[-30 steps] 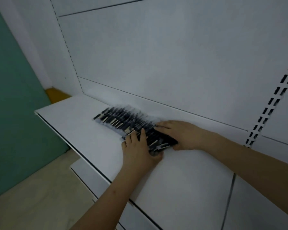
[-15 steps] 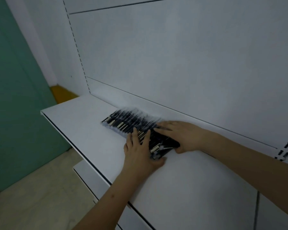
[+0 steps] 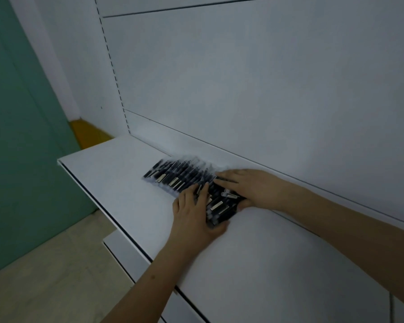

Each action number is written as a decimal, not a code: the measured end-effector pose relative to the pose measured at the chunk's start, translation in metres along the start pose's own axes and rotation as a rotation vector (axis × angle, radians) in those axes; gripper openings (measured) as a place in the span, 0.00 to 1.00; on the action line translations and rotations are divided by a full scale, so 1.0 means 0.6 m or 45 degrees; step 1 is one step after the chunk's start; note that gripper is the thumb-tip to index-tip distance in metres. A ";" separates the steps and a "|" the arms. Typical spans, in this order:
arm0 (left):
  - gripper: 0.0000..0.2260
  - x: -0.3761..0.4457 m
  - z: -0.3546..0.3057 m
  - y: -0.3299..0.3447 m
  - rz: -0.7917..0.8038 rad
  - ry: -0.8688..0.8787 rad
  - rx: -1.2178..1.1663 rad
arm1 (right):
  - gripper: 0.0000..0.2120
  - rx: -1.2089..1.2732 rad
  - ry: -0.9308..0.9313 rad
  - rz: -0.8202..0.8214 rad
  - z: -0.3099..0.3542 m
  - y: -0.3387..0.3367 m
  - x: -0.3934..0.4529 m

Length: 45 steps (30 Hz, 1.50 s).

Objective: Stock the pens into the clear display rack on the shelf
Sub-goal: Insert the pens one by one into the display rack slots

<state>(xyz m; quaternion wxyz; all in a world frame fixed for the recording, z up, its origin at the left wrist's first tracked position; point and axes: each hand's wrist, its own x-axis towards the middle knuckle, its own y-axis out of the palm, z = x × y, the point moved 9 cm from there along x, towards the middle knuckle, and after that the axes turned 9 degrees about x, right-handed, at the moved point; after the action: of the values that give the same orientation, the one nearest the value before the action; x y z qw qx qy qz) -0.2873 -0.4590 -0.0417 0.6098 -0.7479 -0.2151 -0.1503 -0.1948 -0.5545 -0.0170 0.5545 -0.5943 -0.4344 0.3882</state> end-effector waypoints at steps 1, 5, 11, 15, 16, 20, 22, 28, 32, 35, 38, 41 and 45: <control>0.45 -0.001 0.000 0.002 0.004 0.001 -0.008 | 0.39 -0.003 -0.028 -0.049 0.005 -0.001 -0.004; 0.45 -0.003 -0.001 0.006 0.022 0.014 -0.005 | 0.38 -0.091 -0.054 -0.123 0.014 0.007 -0.027; 0.45 -0.005 -0.012 -0.002 0.004 0.067 0.026 | 0.46 -0.038 -0.057 -0.109 0.014 0.015 -0.044; 0.45 -0.009 -0.026 -0.009 0.013 0.166 0.047 | 0.51 0.075 -0.004 -0.023 0.008 0.018 -0.059; 0.45 -0.009 -0.030 -0.010 0.019 0.186 0.049 | 0.52 0.087 0.004 -0.022 0.006 0.018 -0.061; 0.45 -0.014 -0.045 -0.019 0.020 0.274 0.011 | 0.55 0.122 -0.005 -0.058 0.003 0.015 -0.069; 0.44 -0.019 -0.054 -0.025 0.011 0.312 -0.031 | 0.55 0.134 0.001 -0.070 0.003 0.013 -0.074; 0.41 -0.031 -0.053 -0.041 0.013 0.219 -0.090 | 0.55 0.180 0.001 -0.095 0.006 0.000 -0.088; 0.37 -0.027 -0.033 -0.051 0.005 0.104 -0.152 | 0.54 0.166 0.064 -0.043 0.005 -0.012 -0.093; 0.33 -0.023 -0.007 -0.064 -0.028 0.021 -0.181 | 0.47 0.185 0.070 -0.111 0.015 -0.032 -0.089; 0.28 -0.018 0.025 -0.084 -0.070 -0.081 -0.269 | 0.37 0.216 0.043 -0.250 0.030 -0.058 -0.070; 0.26 -0.011 0.068 -0.094 -0.101 -0.170 -0.340 | 0.31 0.153 0.049 -0.360 0.039 -0.075 -0.039; 0.25 0.015 0.133 -0.092 -0.097 -0.218 -0.353 | 0.30 0.107 0.062 -0.425 0.044 -0.085 0.016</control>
<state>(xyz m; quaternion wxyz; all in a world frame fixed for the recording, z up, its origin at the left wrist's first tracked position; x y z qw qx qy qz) -0.3103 -0.3707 -0.0076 0.4740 -0.8263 -0.2715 -0.1372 -0.2209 -0.5363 0.0316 0.6459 -0.4994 -0.4968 0.2942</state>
